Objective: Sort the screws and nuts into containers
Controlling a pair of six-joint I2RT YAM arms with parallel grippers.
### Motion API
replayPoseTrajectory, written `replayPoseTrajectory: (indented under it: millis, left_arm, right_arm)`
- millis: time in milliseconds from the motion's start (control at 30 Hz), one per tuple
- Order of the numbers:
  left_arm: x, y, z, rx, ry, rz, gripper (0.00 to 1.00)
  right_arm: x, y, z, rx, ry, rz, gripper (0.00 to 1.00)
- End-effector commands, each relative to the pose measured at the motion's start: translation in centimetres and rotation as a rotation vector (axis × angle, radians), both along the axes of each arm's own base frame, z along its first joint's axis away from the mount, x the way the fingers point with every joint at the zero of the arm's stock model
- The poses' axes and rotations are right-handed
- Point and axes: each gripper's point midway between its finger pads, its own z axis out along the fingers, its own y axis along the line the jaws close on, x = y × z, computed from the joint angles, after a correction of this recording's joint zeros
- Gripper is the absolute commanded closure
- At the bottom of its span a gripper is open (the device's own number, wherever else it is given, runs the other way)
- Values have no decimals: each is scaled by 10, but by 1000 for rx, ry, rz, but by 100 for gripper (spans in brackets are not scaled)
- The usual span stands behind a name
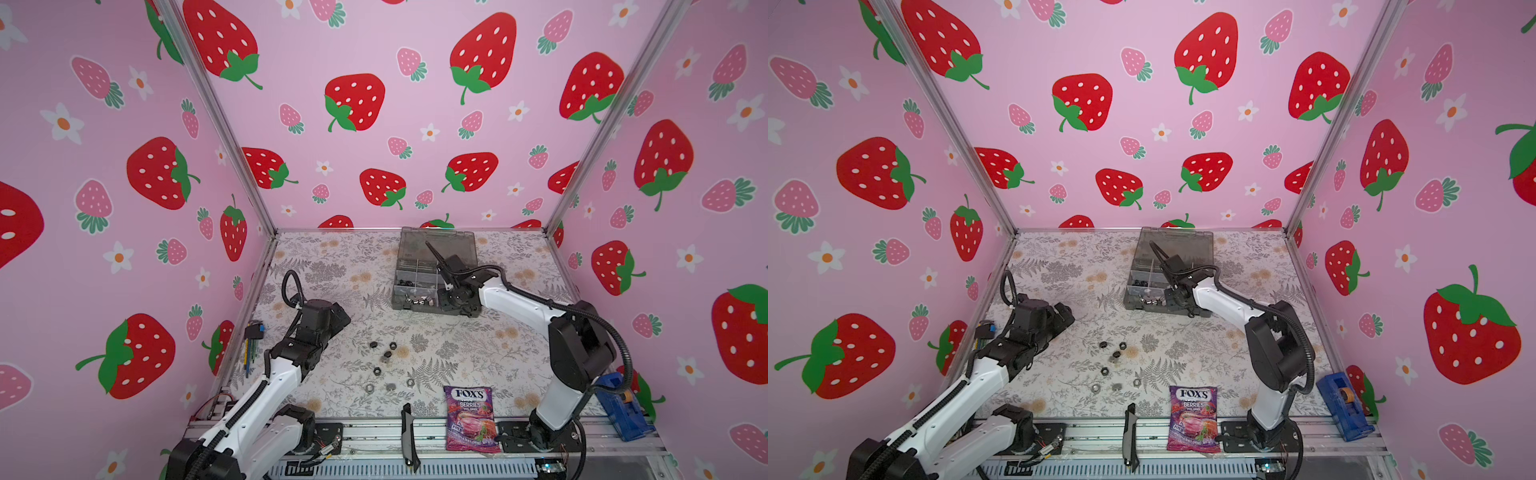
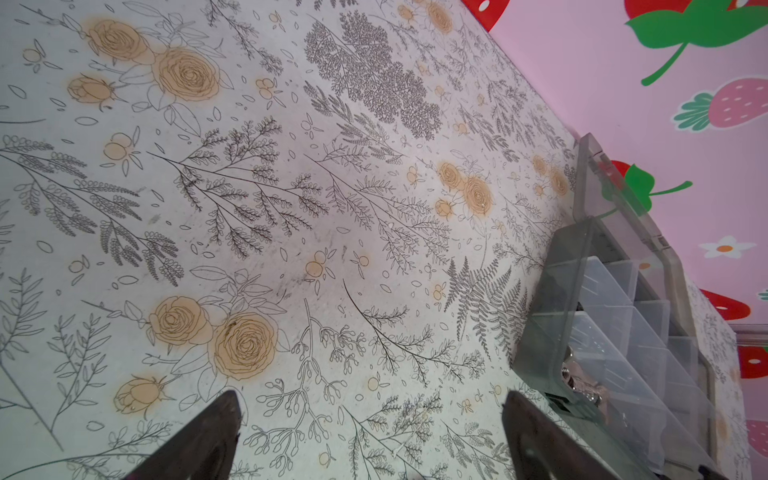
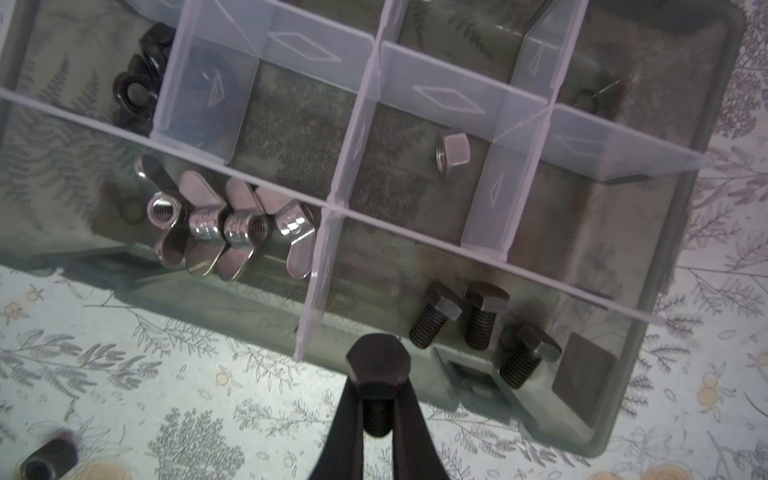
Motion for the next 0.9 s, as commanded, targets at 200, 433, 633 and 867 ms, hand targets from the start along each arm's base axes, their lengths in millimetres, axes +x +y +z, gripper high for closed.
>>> replayPoseTrajectory:
  millis: [200,433,633,867]
  left_arm:
    - [3,-6,14,-6,-8,-40,1]
    - [0,-6,10,-15,6,-40,1]
    - [0,-7,10,-16,7,-40,1]
    - [-2,-6,8,-15,18,-33,1]
  right_arm:
    - [22,-1,-17,-36,-4,23,99]
    - [17,-7,-27,-47,15,18,75]
    - [17,-8,-18,-38,-1,20,66]
    - [16,2,22,28,-81,31,65]
